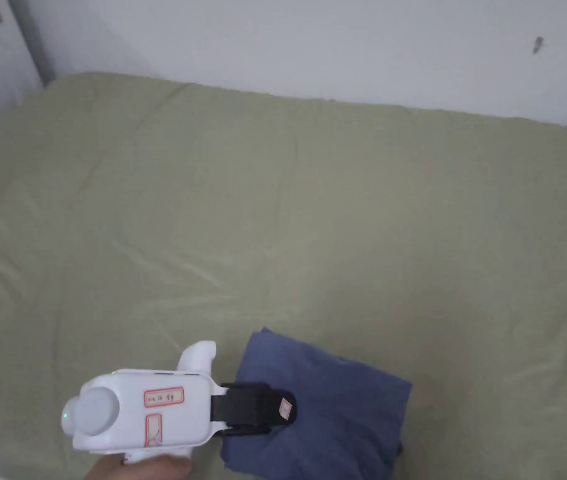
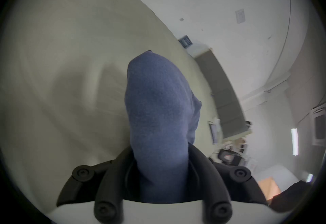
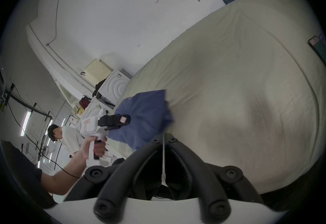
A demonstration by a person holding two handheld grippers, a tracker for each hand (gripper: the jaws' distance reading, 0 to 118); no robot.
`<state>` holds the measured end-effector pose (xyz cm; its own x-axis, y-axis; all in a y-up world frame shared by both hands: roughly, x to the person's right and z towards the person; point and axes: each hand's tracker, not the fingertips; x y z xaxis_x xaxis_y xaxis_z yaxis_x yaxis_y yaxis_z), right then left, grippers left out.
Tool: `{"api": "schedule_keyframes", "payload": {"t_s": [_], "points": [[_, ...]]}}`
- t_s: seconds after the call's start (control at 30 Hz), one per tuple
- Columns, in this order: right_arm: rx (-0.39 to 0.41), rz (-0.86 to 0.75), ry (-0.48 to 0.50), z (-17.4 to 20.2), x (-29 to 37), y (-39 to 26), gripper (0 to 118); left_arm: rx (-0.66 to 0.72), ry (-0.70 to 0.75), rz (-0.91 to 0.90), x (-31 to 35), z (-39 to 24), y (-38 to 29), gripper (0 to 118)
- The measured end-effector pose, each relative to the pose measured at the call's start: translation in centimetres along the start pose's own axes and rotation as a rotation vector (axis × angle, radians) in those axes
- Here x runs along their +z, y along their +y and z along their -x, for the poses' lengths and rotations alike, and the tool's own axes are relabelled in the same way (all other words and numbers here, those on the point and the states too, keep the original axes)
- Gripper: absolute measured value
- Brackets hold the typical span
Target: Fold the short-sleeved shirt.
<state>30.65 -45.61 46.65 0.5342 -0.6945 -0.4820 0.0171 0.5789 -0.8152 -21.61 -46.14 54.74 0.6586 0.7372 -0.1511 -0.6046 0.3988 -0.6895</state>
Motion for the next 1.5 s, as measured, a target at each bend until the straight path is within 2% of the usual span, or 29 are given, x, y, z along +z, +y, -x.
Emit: {"api": "schedule_keyframes", "payload": {"t_s": [0.27,0.47,0.5,0.53,0.57,0.6,0.67,0.7,0.77,0.83,0.9,0.93,0.97,1.0,1.03,1.07,1.1,1.2,1.27,1.3,1.4,1.5], "points": [[0.032,0.074,-0.01,1.9,-0.9,-2.0,3,-0.022,0.418,-0.039,18.1,11.2,9.7,23],[0.042,0.101,-0.042,3.2,-1.0,-2.5,3,0.039,0.533,-0.022,25.2,17.4,13.5,24],[0.045,0.103,-0.042,3.4,-0.9,-2.4,3,0.074,0.538,-0.004,25.2,18.0,13.4,32],[0.045,0.102,-0.041,3.5,-0.8,-2.3,3,0.086,0.564,0.013,25.1,18.4,13.3,56],[0.042,0.099,-0.04,3.4,-0.6,-2.2,3,0.107,0.59,0.019,24.9,18.7,13.2,90],[0.036,0.093,-0.042,3.4,-0.6,-2.1,3,0.12,0.631,0.011,24.8,18.9,12.9,118],[0.02,0.085,-0.049,3.2,-0.6,-1.9,3,0.081,0.6,-0.063,26.0,18.8,11.9,117],[0.019,0.084,-0.054,3.2,-0.6,-1.8,3,0.036,0.557,-0.188,27.5,18.3,11.7,118],[0.025,0.083,-0.058,3.3,-0.6,-1.6,3,0.121,0.589,-0.254,29.4,17.6,11.0,118],[0.028,0.078,-0.041,3.5,-0.5,-1.3,3,0.137,0.643,-0.281,31.6,17.3,10.3,118],[0.039,0.066,-0.035,3.8,-0.5,-1.0,3,0.121,0.771,-0.306,32.8,15.2,9.5,116],[0.051,0.054,-0.042,4.0,-0.5,-0.7,3,0.091,0.803,-0.354,33.4,14.1,8.8,107],[0.073,0.031,-0.065,4.2,-0.4,-0.4,3,0.04,0.816,-0.4,33.7,12.3,8.2,83],[0.096,0.011,-0.096,4.5,-0.3,-0.1,3,0.021,0.815,-0.469,33.8,10.6,7.9,33],[0.116,-0.007,-0.151,4.8,-0.2,0.4,3,-0.002,0.857,-0.487,33.4,8.4,7.6,16],[0.14,-0.032,-0.24,5.3,-0.1,1.2,3,-0.082,0.879,-0.558,32.6,5.8,6.8,17],[0.16,-0.045,-0.273,5.7,-0.1,2.1,3,-0.152,0.875,-0.608,31.9,3.1,6.3,16],[0.271,-0.137,-0.342,7.8,0.7,5.7,4,-0.448,0.821,-0.771,28.1,-7.1,4.1,16],[0.356,-0.238,-0.358,10.0,1.7,8.9,4,-0.588,0.73,-0.897,25.6,-13.8,2.5,16],[0.42,-0.283,-0.382,11.6,2.3,10.8,4,-0.648,0.655,-0.94,24.6,-17.1,2.0,16],[0.602,-0.444,-0.403,16.6,4.8,15.7,5,-0.763,0.573,-0.991,21.8,-24.6,1.9,16],[0.711,-0.491,-0.419,20.6,6.7,20.0,14,-0.919,0.686,-1.012,18.3,-29.7,2.2,16]]}}
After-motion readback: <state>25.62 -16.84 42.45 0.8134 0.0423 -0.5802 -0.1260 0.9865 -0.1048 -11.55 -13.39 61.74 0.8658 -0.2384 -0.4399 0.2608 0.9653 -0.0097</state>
